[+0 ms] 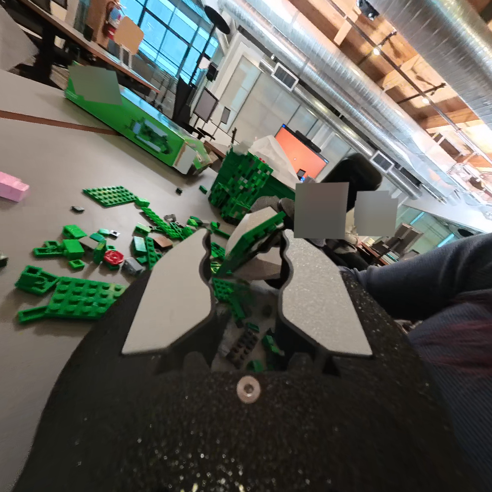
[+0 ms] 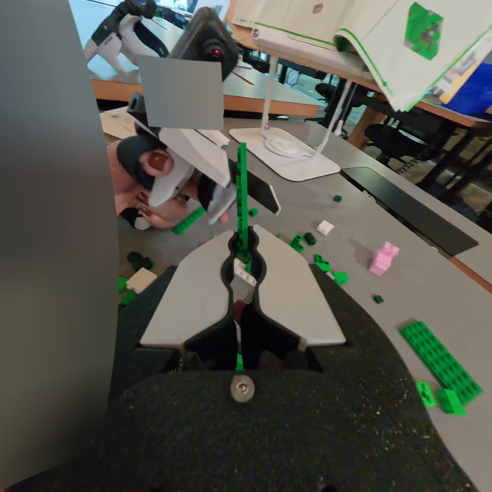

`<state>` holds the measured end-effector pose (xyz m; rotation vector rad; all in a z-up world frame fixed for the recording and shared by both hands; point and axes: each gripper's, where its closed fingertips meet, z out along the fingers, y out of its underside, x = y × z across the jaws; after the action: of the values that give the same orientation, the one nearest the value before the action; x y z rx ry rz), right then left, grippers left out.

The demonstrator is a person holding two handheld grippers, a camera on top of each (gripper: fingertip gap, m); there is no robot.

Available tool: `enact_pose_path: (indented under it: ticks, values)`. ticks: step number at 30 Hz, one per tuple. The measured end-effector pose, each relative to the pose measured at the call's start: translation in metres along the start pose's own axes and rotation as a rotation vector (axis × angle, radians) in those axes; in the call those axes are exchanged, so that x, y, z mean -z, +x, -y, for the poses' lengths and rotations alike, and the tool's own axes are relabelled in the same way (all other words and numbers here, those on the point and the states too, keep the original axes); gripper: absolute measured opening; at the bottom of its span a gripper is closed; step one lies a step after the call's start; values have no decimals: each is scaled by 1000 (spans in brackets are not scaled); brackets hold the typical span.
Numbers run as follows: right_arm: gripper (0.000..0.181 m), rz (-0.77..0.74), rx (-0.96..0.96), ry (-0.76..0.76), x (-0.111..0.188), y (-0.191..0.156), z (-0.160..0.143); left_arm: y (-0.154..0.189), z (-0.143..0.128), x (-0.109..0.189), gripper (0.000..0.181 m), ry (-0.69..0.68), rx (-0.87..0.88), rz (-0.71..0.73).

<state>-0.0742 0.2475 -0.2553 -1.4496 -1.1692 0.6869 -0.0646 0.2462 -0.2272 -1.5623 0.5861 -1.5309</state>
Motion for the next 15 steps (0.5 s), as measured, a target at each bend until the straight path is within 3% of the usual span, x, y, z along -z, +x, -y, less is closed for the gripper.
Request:
enact_pose_path:
  ticks: [4,9,11,14,15]
  values:
    - [6,-64,4,-17,2,13,-4,-11,15,12,53,80,-9,73]
    - [7,-19,-3,-40,0,6,-8,-12,18,17,39,58,-131,126]
    - [7,22,-1,-54,0,0,-10,-1,11,13,22,10,-201,73]
    - [9,57,-11,-40,0,-4,-8,7,9,13,16,-4,-168,2]
    - [20,43,-18,-21,0,-2,-5,5,12,15,14,17,-135,2]
